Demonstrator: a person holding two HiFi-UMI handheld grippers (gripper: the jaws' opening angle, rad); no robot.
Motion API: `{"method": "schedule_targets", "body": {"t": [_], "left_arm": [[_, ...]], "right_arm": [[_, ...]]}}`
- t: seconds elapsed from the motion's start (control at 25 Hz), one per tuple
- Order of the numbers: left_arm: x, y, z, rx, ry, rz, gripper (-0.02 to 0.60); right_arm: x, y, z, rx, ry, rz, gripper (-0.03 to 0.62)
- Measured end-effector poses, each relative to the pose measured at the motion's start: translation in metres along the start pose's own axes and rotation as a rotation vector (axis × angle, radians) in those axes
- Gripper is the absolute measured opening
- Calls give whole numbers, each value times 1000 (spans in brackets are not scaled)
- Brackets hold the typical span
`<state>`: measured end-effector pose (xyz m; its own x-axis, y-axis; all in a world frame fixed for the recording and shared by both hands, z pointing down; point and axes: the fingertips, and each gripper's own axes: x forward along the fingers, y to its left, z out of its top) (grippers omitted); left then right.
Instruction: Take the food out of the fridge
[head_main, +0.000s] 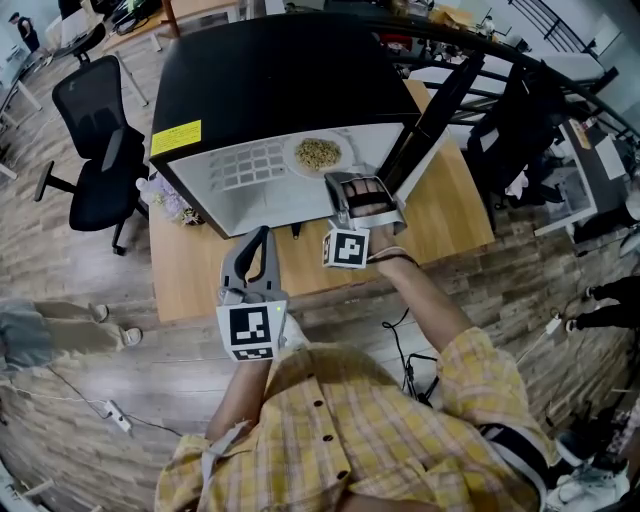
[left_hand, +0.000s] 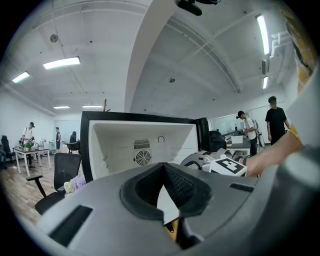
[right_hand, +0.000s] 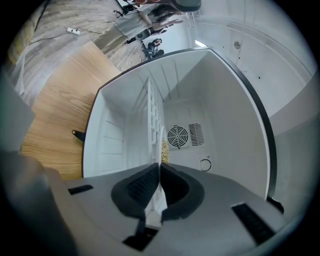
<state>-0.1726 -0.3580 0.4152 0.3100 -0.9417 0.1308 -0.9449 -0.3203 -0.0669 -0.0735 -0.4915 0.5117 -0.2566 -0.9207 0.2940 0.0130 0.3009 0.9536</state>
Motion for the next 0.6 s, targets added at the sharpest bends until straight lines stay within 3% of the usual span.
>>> {"method": "schedule_targets", "body": {"t": [0.6], "left_arm": [[-8, -21, 7, 4, -19, -7, 8]], "right_arm": [[-37, -17, -6, 13, -25, -52, 18]]}}
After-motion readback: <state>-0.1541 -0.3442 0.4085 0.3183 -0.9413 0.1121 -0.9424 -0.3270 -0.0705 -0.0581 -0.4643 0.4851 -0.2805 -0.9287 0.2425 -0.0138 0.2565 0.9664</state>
